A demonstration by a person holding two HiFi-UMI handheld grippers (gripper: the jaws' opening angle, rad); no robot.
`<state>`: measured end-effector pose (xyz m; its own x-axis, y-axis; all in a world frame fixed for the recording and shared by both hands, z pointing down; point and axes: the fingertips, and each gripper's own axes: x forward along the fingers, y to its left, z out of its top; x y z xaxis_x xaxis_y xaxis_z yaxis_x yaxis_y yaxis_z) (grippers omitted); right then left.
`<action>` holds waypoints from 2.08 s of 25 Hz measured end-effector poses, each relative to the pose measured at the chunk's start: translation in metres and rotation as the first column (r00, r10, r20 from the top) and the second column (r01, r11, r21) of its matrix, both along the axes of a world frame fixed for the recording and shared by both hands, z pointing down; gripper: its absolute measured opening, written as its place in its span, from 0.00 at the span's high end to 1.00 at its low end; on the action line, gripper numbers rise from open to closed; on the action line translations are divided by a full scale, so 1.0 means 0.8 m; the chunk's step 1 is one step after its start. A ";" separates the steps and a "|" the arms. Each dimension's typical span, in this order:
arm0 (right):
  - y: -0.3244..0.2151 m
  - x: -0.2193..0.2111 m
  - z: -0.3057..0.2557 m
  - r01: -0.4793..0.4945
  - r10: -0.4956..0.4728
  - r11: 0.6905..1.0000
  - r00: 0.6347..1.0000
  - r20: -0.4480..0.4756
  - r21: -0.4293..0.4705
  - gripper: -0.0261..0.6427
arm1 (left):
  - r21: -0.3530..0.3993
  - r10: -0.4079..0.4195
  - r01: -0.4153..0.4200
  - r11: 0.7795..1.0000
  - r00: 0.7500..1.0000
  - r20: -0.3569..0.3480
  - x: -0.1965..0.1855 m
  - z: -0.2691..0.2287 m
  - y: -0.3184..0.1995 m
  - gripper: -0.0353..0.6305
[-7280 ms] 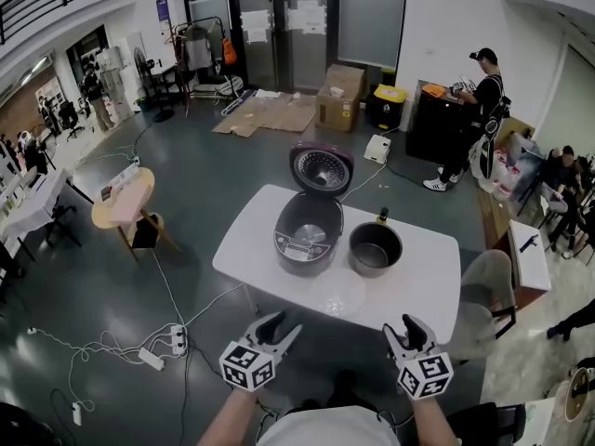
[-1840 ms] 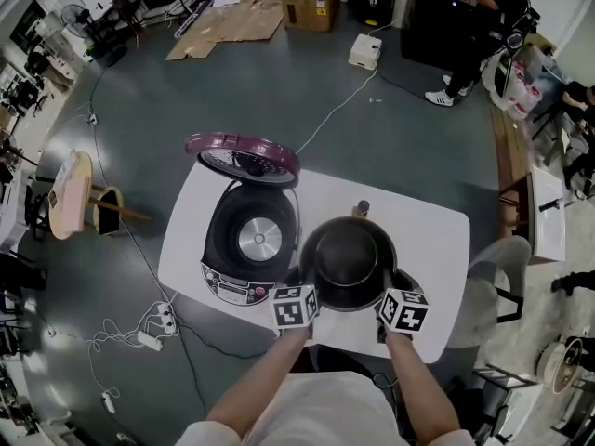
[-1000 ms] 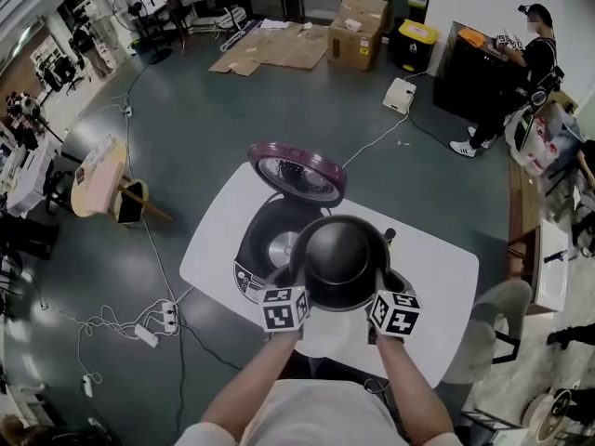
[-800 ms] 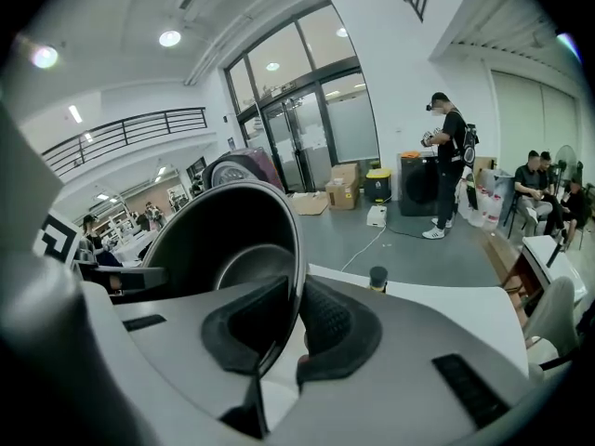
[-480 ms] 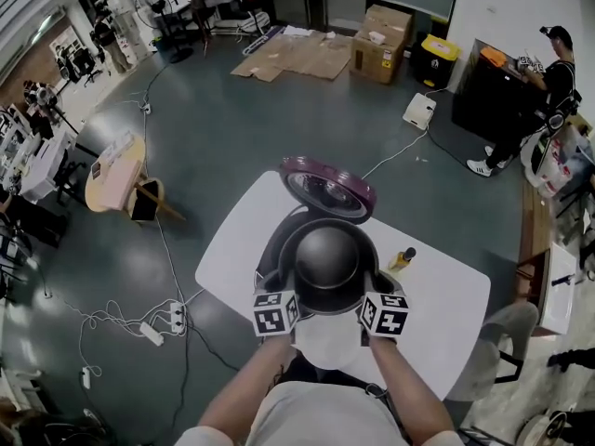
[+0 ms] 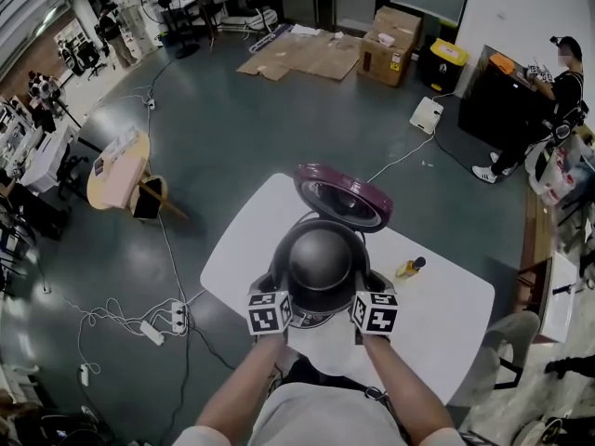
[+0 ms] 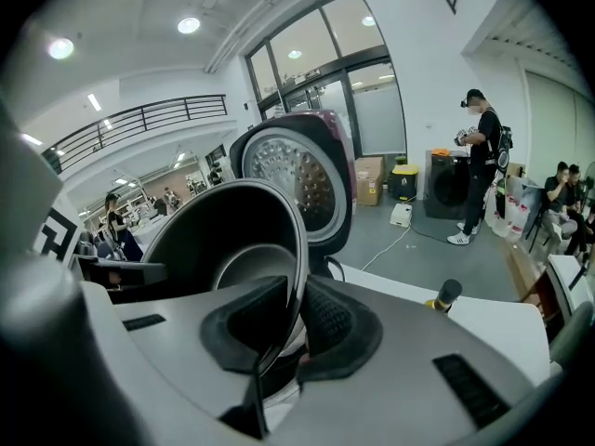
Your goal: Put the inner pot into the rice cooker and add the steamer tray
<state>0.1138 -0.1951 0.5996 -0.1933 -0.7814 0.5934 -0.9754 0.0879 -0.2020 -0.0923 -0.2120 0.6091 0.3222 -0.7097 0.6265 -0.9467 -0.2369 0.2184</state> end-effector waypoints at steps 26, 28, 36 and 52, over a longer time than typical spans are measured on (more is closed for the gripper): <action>-0.036 -0.017 0.111 -0.049 0.042 0.963 0.999 -0.029 -0.265 0.85 | -0.245 0.403 -0.349 0.905 0.886 0.229 0.003 0.116 -0.062 0.76; -0.036 -0.014 0.120 -0.049 0.045 0.959 0.999 -0.023 -0.279 0.85 | -0.269 0.431 -0.368 0.890 0.872 0.234 0.005 0.126 -0.064 0.75; -0.032 -0.015 0.152 -0.063 0.068 0.940 0.998 0.004 -0.336 0.84 | -0.337 0.508 -0.419 0.843 0.826 0.244 0.008 0.159 -0.069 0.74; -0.032 -0.017 0.166 -0.103 0.078 0.923 0.994 -0.081 -0.370 0.82 | -0.342 0.512 -0.401 0.850 0.781 0.358 0.001 0.174 -0.069 0.69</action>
<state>0.1004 -0.2210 0.7326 -0.0840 -0.5137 0.8539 -0.9876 -0.0712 -0.1400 -0.0916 -0.2672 0.7479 0.2358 -0.3607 0.9024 -0.7487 -0.6595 -0.0680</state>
